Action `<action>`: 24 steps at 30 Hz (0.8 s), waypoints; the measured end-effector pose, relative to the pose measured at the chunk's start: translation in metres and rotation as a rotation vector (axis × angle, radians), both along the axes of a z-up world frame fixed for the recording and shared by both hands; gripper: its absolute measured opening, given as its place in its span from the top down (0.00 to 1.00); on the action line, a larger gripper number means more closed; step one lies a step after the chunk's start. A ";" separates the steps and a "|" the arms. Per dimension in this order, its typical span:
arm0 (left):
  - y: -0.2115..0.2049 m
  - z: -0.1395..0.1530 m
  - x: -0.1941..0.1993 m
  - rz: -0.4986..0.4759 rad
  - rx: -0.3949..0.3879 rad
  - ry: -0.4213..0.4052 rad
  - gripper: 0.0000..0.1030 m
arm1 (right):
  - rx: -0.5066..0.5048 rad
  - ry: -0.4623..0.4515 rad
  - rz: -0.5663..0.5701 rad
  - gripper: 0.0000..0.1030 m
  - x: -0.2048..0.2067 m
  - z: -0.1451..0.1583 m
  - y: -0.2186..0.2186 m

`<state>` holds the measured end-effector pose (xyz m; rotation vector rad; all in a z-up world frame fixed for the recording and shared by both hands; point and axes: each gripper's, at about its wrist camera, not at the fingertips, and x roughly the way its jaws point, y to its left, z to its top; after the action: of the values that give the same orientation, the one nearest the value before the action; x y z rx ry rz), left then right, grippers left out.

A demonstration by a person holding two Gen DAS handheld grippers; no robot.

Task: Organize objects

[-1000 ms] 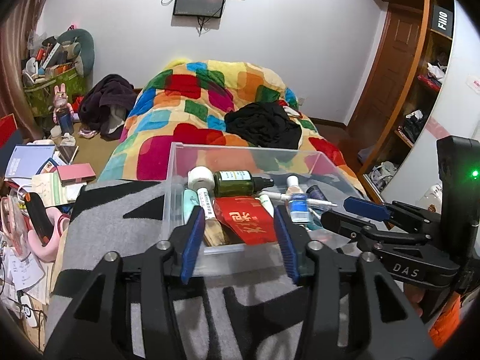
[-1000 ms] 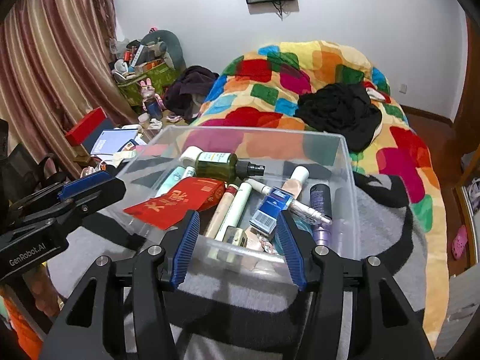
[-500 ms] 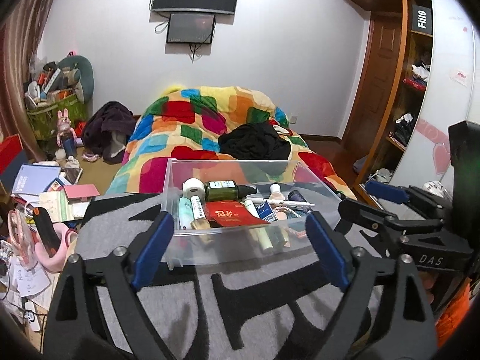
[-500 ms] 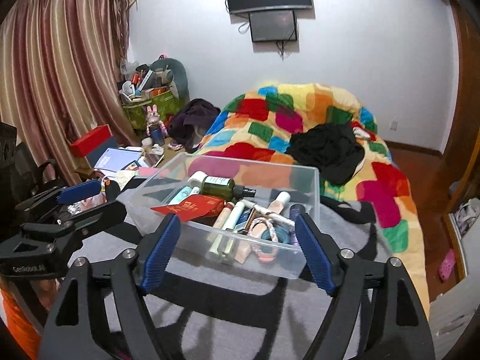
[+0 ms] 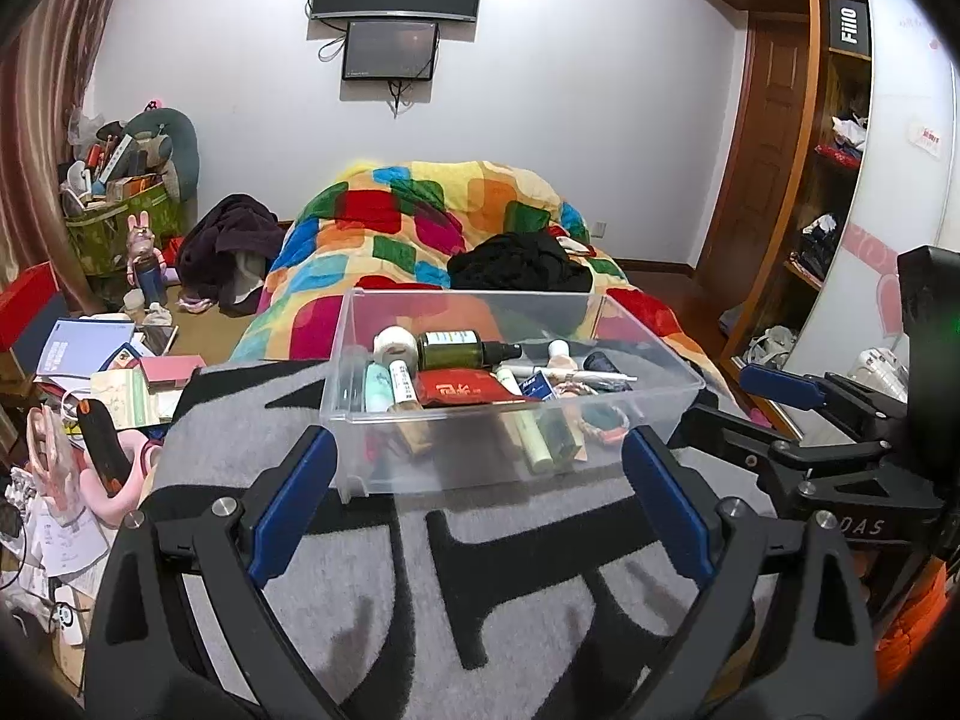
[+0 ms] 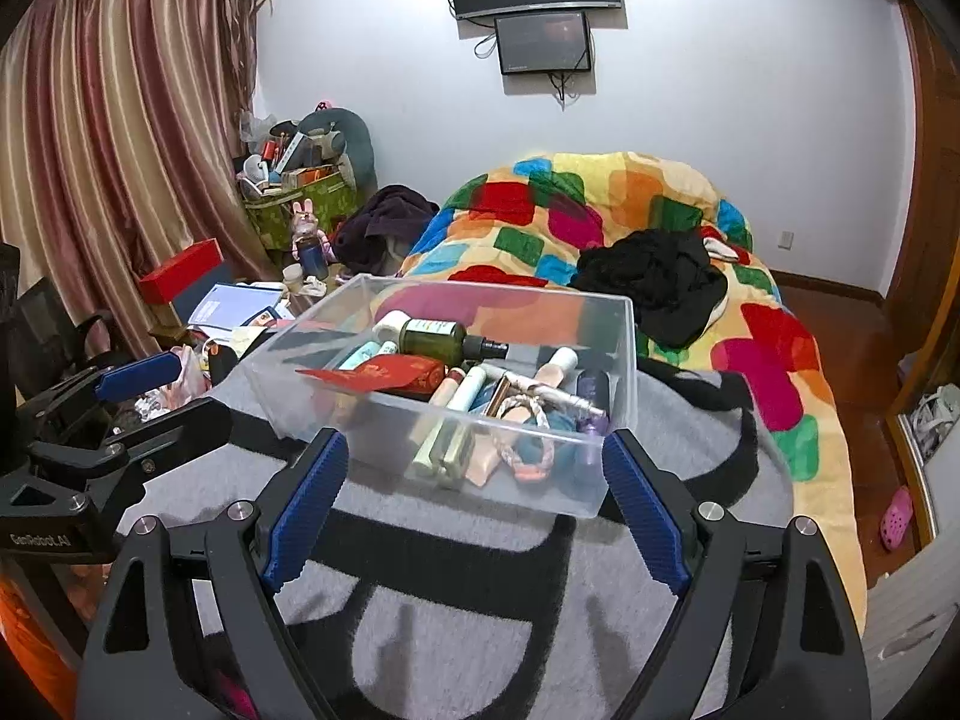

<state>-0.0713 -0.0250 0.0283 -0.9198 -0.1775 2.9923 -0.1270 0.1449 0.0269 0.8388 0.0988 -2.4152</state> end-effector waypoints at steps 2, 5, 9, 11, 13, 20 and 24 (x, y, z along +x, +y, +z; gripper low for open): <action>0.000 -0.002 -0.001 -0.002 0.001 -0.006 0.06 | -0.001 -0.003 -0.002 0.18 0.000 -0.001 0.000; 0.000 -0.003 -0.002 -0.002 0.005 -0.009 0.06 | -0.004 -0.009 -0.003 0.18 0.000 -0.003 0.001; 0.000 -0.003 -0.002 -0.002 0.006 -0.010 0.06 | -0.006 -0.014 -0.006 0.18 0.000 -0.004 0.002; 0.000 -0.003 -0.002 -0.002 0.007 -0.010 0.06 | -0.009 -0.017 -0.007 0.18 -0.001 -0.004 0.002; 0.000 -0.003 -0.002 -0.002 0.008 -0.011 0.06 | -0.008 -0.016 -0.006 0.18 -0.001 -0.004 0.002; 0.001 -0.003 -0.002 -0.003 0.009 -0.011 0.06 | -0.010 -0.013 -0.001 0.18 -0.001 -0.003 0.002; 0.002 -0.004 -0.003 -0.006 0.006 -0.009 0.06 | -0.011 -0.014 -0.001 0.18 0.000 -0.004 0.002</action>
<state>-0.0738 -0.0231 0.0240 -0.9322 -0.1828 2.9806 -0.1273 0.1468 0.0232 0.8509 0.0795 -2.4083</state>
